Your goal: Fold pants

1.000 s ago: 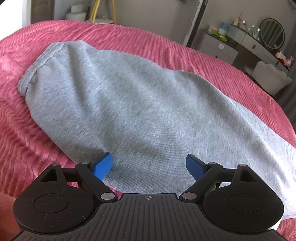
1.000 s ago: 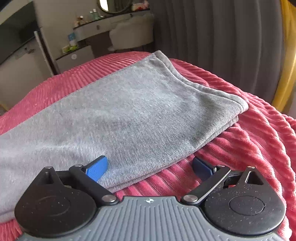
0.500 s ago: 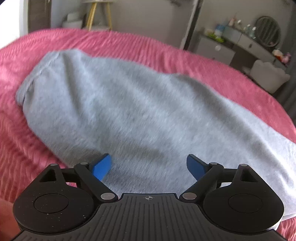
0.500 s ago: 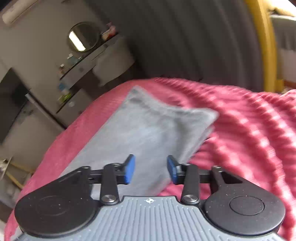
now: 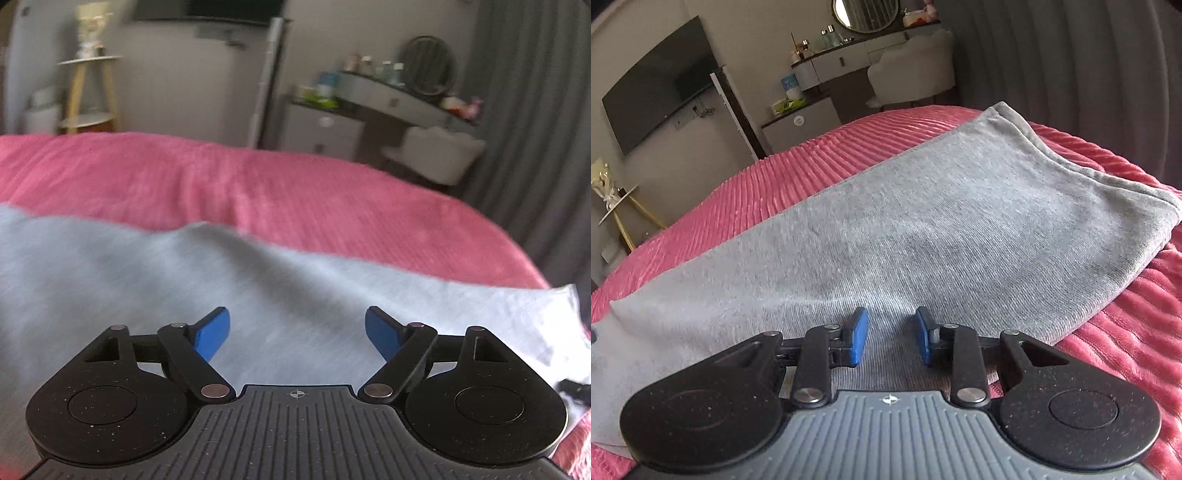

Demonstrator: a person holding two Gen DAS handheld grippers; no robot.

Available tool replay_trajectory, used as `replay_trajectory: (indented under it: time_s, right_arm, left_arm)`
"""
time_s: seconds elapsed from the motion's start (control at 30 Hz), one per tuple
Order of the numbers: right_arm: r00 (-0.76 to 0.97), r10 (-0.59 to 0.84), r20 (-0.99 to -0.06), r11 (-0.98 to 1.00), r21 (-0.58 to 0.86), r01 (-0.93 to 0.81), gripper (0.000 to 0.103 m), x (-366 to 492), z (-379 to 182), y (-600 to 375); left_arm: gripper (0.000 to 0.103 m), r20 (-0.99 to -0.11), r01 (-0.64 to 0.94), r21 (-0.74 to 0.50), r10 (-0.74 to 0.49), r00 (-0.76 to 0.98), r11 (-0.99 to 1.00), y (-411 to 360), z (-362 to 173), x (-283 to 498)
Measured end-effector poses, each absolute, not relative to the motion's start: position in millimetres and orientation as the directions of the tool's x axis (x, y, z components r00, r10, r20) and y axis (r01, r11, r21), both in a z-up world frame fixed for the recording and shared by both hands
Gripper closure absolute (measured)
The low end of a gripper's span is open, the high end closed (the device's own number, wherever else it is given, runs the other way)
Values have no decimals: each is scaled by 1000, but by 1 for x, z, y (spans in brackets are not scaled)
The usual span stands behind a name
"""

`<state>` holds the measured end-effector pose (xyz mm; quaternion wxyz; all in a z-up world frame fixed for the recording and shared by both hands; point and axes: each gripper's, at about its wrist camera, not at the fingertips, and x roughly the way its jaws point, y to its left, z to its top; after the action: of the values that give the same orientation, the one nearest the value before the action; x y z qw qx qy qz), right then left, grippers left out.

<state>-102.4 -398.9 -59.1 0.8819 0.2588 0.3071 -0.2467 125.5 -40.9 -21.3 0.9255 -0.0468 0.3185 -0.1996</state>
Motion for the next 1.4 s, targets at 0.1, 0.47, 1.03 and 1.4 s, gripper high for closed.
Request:
replay_trajectory:
  time_s: [0.1, 0.47, 1.03, 1.4]
  right_arm:
    - [702, -274, -657, 730, 333, 597, 75, -108, -60, -401]
    - [683, -285, -672, 809, 213, 547, 43, -89, -59, -388]
    - [689, -237, -685, 878, 152, 454, 32, 16, -7, -307]
    - [706, -4, -708, 975, 154, 160, 61, 147, -18, -198]
  left_arm:
    - [26, -561, 356, -148, -375, 738, 923, -47, -27, 143]
    - [76, -630, -74, -88, 2, 777, 993, 42, -52, 190]
    - [6, -650, -587, -97, 395, 649, 804, 97, 26, 111]
    - [6, -714, -431, -175, 187, 675, 885, 112, -22, 136]
